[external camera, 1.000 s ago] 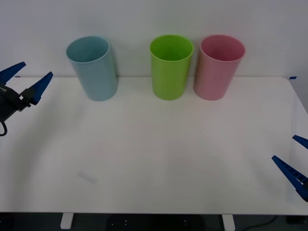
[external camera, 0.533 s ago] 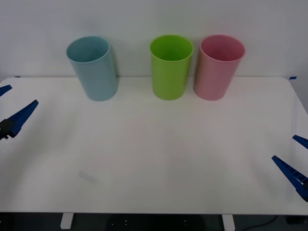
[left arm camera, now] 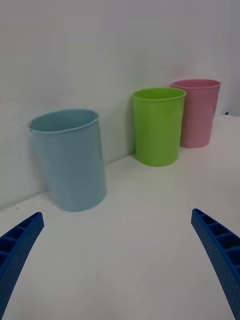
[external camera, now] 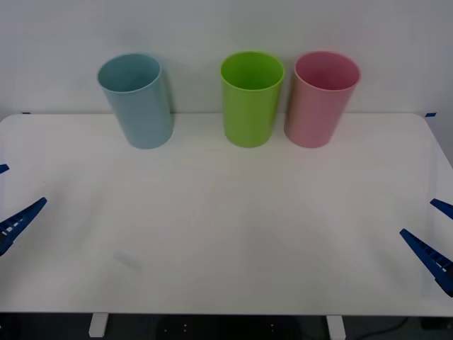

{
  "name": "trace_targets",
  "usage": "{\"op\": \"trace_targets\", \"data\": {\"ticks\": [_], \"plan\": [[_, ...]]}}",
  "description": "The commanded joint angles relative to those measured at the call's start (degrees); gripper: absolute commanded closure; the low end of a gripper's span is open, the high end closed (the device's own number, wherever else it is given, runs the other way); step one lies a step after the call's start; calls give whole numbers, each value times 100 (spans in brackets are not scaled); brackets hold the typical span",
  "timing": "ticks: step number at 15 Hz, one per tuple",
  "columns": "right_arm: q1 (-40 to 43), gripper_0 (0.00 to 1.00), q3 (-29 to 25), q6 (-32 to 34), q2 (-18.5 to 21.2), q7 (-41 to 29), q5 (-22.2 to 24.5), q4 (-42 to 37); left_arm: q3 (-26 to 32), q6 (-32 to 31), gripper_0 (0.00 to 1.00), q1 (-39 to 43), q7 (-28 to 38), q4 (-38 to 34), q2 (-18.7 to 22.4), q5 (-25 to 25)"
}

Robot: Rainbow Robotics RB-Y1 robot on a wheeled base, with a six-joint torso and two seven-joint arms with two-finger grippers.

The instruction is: Grasp the object on the table and drop it into the matching bin: aluminum can to the light blue bin, PET bottle to the pink bin.

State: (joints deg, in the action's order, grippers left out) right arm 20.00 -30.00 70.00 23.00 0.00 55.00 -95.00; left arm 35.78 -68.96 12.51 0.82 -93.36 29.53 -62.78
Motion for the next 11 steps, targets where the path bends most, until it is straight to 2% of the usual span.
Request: {"op": "trace_targets", "data": {"ticks": [1, 11], "plan": [[0, 0, 0, 0, 0, 0, 0, 0, -1, -65, 0, 226, -108, -6, 0, 135], [0, 0, 0, 0, 0, 0, 0, 0, -247, -74, 0, 331, -143, 2, 0, 267]]}}
